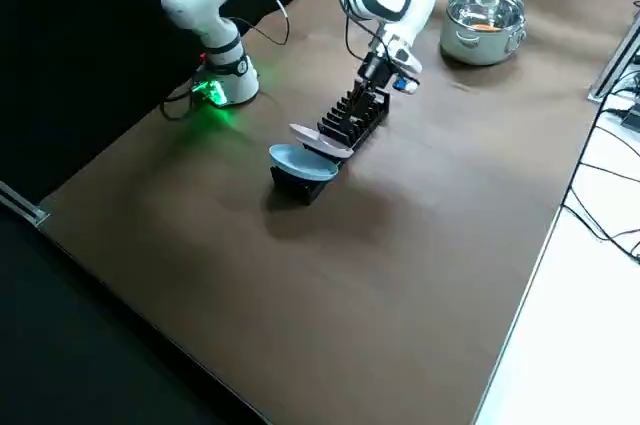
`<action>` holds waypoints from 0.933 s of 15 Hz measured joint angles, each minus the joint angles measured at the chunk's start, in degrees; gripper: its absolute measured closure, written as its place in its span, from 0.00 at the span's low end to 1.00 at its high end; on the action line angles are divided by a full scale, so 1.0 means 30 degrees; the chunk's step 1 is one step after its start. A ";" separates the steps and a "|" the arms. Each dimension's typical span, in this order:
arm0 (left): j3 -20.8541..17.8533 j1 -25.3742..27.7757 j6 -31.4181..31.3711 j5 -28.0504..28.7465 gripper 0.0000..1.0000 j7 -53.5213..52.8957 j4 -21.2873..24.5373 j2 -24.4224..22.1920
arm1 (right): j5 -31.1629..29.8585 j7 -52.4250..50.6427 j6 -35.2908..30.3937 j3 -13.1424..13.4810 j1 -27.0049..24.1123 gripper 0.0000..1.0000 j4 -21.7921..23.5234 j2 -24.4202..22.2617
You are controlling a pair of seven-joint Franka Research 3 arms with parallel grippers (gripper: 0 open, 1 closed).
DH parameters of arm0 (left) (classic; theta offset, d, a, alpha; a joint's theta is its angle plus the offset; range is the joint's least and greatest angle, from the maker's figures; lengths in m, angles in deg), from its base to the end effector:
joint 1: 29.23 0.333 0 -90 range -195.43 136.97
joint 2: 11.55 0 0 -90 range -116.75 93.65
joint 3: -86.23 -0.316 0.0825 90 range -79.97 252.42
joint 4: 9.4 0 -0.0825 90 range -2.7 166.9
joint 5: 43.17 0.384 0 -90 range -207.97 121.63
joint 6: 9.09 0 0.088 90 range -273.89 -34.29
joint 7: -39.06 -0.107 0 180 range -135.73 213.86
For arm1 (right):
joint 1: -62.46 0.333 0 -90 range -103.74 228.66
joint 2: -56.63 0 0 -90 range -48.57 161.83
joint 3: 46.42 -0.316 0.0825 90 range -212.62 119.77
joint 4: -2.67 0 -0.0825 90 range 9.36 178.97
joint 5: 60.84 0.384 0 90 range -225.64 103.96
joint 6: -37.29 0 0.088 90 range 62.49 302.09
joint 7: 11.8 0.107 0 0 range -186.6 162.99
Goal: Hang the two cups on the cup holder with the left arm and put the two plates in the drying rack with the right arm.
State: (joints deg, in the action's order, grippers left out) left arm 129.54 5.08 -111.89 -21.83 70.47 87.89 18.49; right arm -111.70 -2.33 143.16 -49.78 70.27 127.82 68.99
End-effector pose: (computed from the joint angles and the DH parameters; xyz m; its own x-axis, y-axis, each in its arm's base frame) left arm 0.6279 -0.0197 0.3362 0.9306 0.2780 -0.2380 0.2567 -0.9594 -0.1170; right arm 0.5108 0.0385 0.2784 0.8231 0.2751 -0.4968 0.5559 -0.5688 0.6061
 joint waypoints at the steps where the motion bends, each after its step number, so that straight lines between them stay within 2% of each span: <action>1: 0.0001 -0.0001 0.0000 0.0000 0.00 0.0000 -0.0043 -0.0001 | 0.0126 -0.0019 0.0000 0.0040 -0.0014 0.49 -0.0328 0.0000; 3: 0.0004 -0.0002 -0.0001 0.0000 0.00 -0.0010 -0.0126 -0.0003 | 0.1380 -0.0332 -0.0002 0.0119 -0.0126 0.49 -0.1170 0.0002; 6: 0.0006 0.0010 -0.0011 0.0000 0.00 -0.0042 -0.0460 -0.0019 | 0.4797 -0.2070 -0.0358 0.0251 -0.0456 0.49 -0.3220 -0.0028; 10: 0.0049 0.0061 -0.0009 0.0001 0.00 -0.0703 -0.1424 -0.0211 | 1.0294 -0.3348 -0.2332 0.0296 -0.1441 0.48 -0.6846 -0.0160; 14: 0.0056 0.0134 0.0249 0.0001 0.00 -0.3349 -0.2580 -0.0972 | 1.4284 -0.3408 -0.3899 0.0301 -0.2088 0.47 -0.9702 -0.0407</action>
State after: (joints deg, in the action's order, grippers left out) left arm 129.71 5.48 -111.15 -21.83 60.42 80.15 15.57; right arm -68.84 -12.56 131.46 -48.87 64.01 98.71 67.77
